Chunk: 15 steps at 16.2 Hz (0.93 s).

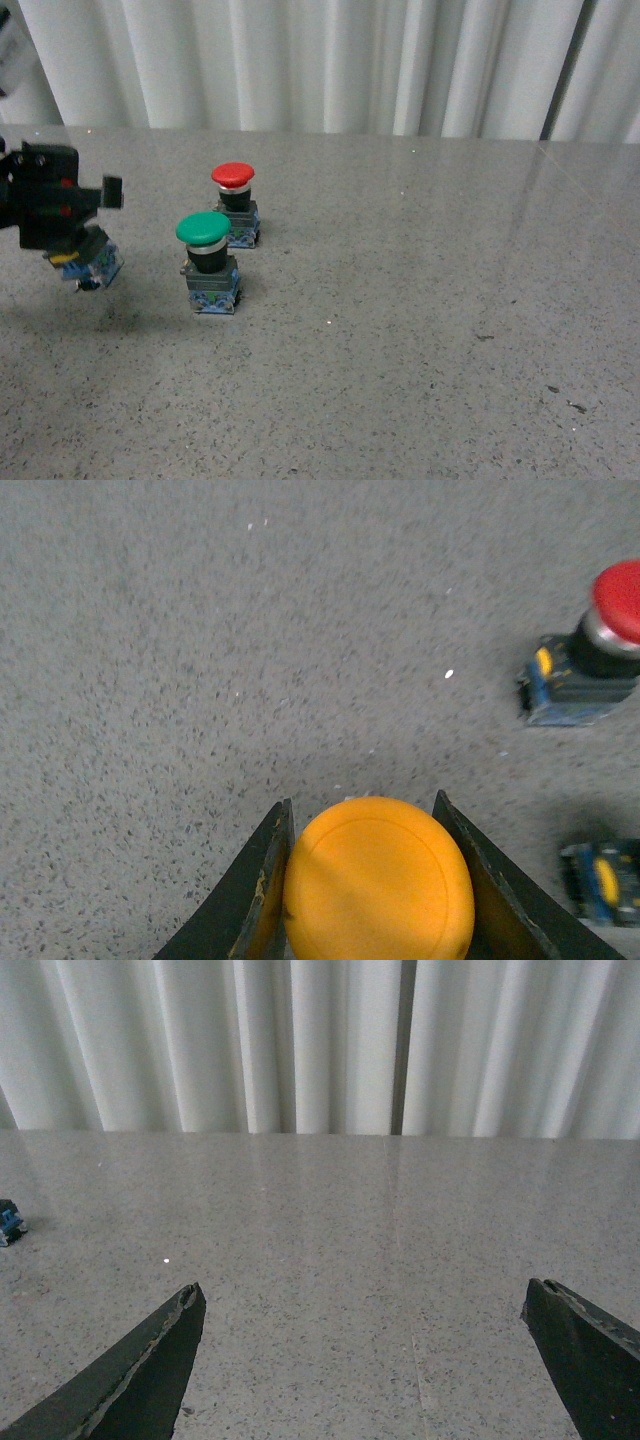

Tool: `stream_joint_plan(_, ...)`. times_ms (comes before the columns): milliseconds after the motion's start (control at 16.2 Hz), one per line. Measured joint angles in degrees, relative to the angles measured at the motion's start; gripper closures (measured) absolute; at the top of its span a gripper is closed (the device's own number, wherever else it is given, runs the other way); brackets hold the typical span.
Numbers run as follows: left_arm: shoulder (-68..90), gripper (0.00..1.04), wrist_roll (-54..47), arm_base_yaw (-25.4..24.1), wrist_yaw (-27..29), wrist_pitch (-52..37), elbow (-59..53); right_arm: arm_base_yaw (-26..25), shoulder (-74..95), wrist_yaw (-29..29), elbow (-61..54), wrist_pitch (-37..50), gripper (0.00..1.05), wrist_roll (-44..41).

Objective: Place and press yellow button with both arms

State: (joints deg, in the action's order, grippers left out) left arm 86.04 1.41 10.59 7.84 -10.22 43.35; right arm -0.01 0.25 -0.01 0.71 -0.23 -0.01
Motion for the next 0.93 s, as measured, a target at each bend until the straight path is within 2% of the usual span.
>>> stream_joint_plan(247,-9.31,0.67,-0.72,8.13,1.36,4.57,9.07,0.0,0.0,0.0,0.0,0.0,0.07,-0.02)
stream_joint_plan(432,-3.58,0.67,0.5,17.53,3.41,5.7,16.37,0.0,0.0,0.0,0.0,0.0,0.07,0.0)
stream_joint_plan(618,4.11,0.68,4.31,25.68,5.35,4.83,17.84,0.0,0.0,0.0,0.0,0.0,0.07,0.0)
stream_joint_plan(927,12.76,0.68,11.74,25.18,8.04,2.27,17.77,0.0,0.0,0.0,0.0,0.0,0.07,0.0)
